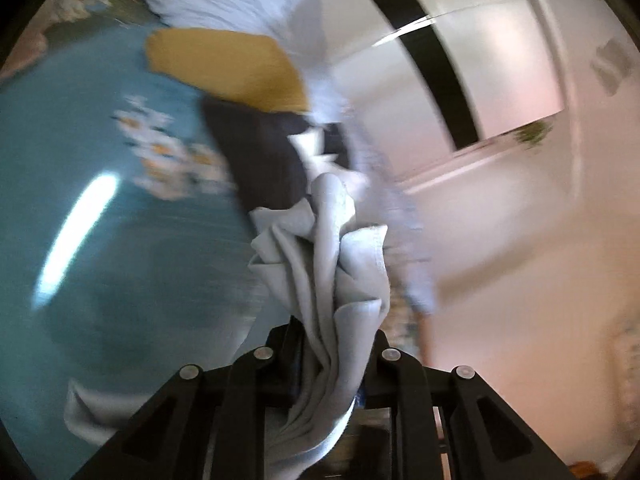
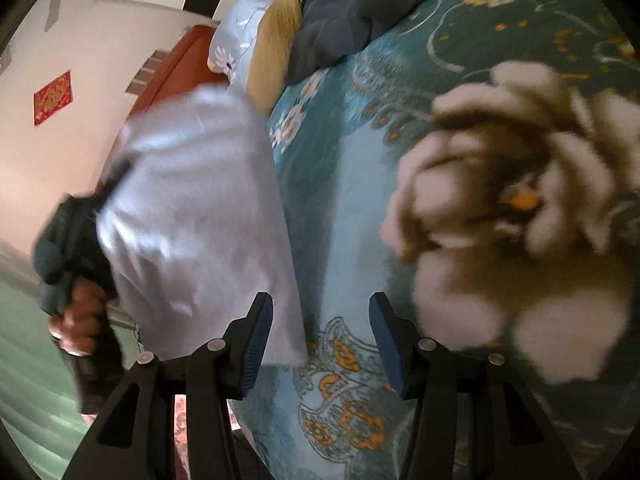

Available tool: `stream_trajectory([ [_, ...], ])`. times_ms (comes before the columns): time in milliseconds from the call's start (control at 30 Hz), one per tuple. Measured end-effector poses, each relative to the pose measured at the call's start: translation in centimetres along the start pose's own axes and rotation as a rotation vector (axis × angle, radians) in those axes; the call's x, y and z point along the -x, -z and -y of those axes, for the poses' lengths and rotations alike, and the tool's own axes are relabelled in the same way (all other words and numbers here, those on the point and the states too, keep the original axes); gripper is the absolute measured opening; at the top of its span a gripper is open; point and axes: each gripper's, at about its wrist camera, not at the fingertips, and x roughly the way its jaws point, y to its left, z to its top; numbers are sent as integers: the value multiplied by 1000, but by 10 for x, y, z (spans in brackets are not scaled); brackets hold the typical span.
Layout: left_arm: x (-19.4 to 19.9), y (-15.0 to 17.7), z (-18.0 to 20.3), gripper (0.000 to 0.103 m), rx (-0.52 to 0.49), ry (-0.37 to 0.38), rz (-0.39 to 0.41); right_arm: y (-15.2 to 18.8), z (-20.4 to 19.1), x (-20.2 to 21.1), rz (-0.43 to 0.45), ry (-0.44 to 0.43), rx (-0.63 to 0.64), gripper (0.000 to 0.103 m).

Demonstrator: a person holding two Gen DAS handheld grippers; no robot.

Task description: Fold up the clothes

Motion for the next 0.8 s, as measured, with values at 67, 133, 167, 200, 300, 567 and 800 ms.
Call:
stream_trajectory([
  [67, 3, 1, -10, 20, 61, 15, 31, -1, 4, 18, 37, 8, 1, 52],
  [133, 5, 2, -20, 20, 122, 30, 61, -2, 10, 31, 71, 13, -8, 52],
  [167, 7, 3, -25, 20, 153, 37, 77, -2, 13, 38, 87, 15, -13, 52],
  [200, 8, 3, -30, 20, 183, 45, 92, -3, 17, 43, 100, 21, -18, 52],
  [300, 12, 5, -45, 20, 275, 67, 138, -2, 21, 45, 106, 23, -20, 52],
  [567, 60, 8, -141, 20, 410, -35, 239, 9, -1, -10, -41, -32, 22, 52],
  [800, 78, 1, -169, 20, 405, -30, 249, 21, -30, -73, -170, -67, 34, 52],
])
